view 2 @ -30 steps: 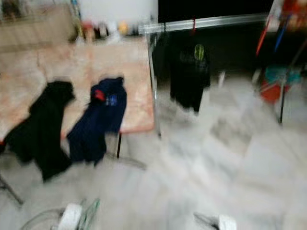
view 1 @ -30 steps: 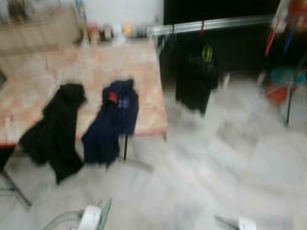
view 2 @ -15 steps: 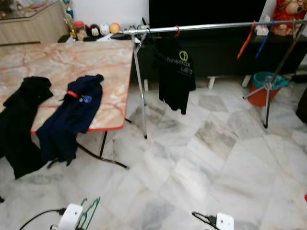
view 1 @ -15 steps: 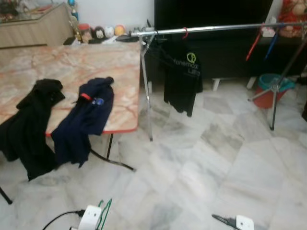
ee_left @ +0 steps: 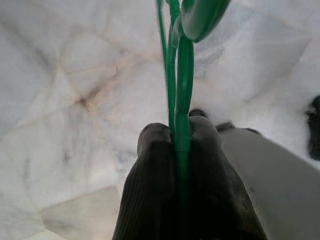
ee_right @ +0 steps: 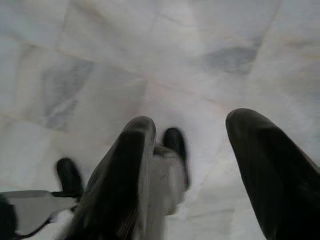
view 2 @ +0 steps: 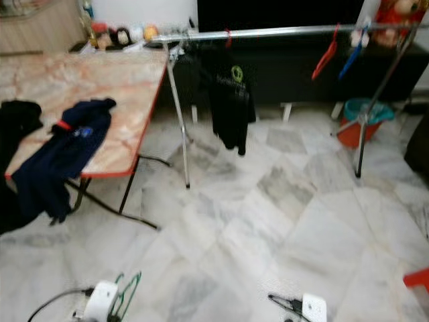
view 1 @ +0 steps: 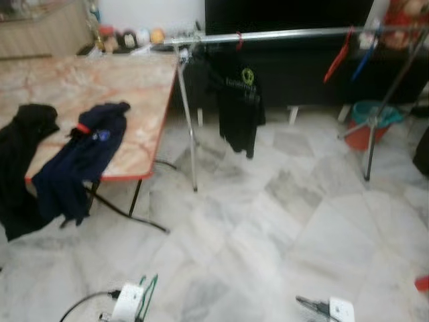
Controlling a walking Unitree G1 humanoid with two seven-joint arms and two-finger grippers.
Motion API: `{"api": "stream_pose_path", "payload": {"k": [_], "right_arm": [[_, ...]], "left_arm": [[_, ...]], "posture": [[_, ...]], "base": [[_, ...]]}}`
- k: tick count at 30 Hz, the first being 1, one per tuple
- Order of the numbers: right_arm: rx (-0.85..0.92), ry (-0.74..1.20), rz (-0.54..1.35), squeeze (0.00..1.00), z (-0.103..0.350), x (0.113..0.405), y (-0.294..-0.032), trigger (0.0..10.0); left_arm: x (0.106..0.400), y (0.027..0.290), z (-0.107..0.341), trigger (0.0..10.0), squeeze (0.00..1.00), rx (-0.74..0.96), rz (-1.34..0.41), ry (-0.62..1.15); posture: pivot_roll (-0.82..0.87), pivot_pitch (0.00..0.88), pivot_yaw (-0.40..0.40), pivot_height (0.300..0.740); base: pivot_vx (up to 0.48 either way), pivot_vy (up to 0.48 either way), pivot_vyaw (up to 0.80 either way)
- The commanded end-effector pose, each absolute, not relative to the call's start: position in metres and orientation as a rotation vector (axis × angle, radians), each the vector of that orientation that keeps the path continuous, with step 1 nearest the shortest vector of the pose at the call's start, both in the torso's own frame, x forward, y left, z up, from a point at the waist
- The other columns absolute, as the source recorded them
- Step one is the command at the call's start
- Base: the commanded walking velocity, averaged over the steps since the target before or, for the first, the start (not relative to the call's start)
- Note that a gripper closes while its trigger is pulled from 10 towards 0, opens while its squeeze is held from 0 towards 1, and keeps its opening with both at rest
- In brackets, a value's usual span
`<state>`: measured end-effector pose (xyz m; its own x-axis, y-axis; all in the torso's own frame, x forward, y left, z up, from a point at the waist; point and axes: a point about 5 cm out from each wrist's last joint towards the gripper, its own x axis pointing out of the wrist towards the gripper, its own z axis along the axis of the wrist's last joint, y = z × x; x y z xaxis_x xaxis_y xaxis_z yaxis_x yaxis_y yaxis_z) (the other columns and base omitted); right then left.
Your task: Hang hanger
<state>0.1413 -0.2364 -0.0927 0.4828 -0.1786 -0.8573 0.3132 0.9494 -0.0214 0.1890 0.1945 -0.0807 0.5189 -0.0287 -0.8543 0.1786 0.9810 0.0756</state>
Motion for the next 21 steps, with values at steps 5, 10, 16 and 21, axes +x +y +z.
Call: {"api": "stream_pose_path", "payload": {"k": [5, 10, 16, 21], "right_arm": [[0.145, 1.035, -0.285, 0.00, -0.0934, 0.1420, -0.2331, 10.0], [0.137, 1.037, -0.275, 0.00, -0.0931, 0.1423, -0.2338, 10.0], [0.132, 1.038, -0.271, 0.00, -0.0931, 0.1422, -0.2340, 10.0], [0.133, 1.037, -0.269, 0.00, -0.0931, 0.1421, -0.2341, 10.0]], "left_arm": [[0.1847, 0.1953, -0.0828, 10.0, 0.00, 0.172, -0.129, 1.039], [0.1852, 0.1944, -0.0828, 10.0, 0.00, 0.168, -0.114, 1.034], [0.1855, 0.1918, -0.0828, 10.0, 0.00, 0.141, -0.124, 1.022], [0.1855, 0.1899, -0.0829, 10.0, 0.00, 0.121, -0.121, 1.017]], "posture": [[0.01, 0.000, 0.044, 0.740], [0.01, 0.000, 0.040, 0.740], [0.01, 0.000, 0.040, 0.740], [0.01, 0.000, 0.039, 0.740]], "base": [[0.000, -0.398, 0.00], [0.000, -0.136, 0.00], [0.000, 0.000, 0.00], [0.000, 0.000, 0.00]]}}
